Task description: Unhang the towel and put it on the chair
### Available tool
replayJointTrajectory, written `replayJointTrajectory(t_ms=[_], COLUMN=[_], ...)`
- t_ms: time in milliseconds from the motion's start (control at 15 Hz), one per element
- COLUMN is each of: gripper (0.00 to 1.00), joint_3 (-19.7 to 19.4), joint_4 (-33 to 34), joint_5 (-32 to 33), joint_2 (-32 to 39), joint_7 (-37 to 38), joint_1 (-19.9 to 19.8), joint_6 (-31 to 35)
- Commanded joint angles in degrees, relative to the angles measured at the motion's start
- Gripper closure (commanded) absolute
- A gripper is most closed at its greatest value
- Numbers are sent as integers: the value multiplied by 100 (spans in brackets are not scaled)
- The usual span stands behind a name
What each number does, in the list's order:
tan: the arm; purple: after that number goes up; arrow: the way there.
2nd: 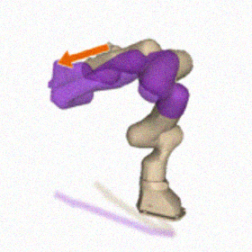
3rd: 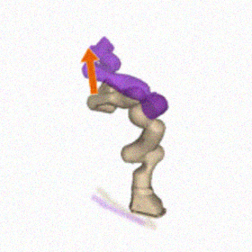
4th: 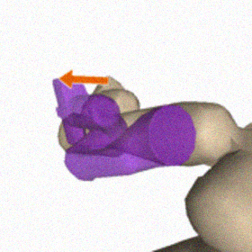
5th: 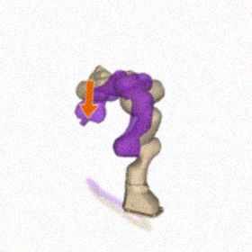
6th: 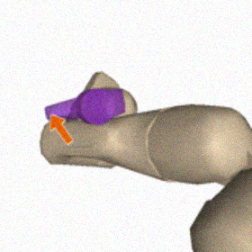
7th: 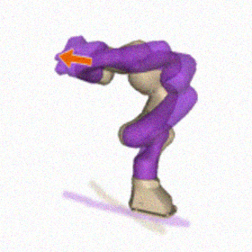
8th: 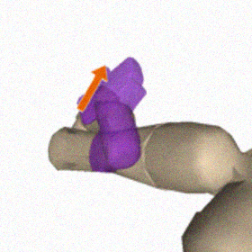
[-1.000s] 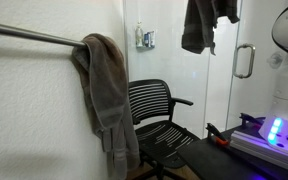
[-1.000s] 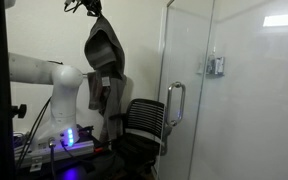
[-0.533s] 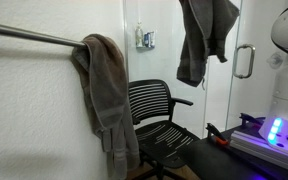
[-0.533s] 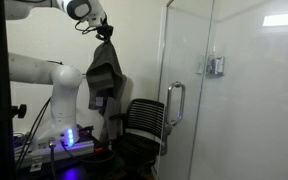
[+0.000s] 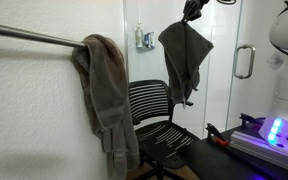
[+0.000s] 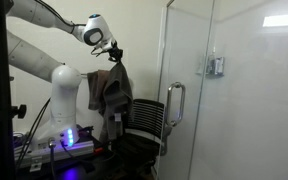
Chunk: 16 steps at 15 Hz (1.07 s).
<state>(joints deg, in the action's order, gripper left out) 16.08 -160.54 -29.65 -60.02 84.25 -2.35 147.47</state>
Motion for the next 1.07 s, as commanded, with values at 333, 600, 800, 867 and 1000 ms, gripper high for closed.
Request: replayJointTrajectory(t_ms=[333,600,800,867,1000], gripper=[99,99,99,99,99], joint_3=[2590,3085,3550,3652,3727], joint_4=[225,449,844,977,1332], joint_5=[-659,-779,-468,-430,-370], joint_2=[2789,4211,4313,4351,4451], joint_7=[462,1172,1701,1908,2472], joint_1=[-1584,-2097,-2860,-3003,-3090], joint_6=[3716,5412,5208,5147,5094])
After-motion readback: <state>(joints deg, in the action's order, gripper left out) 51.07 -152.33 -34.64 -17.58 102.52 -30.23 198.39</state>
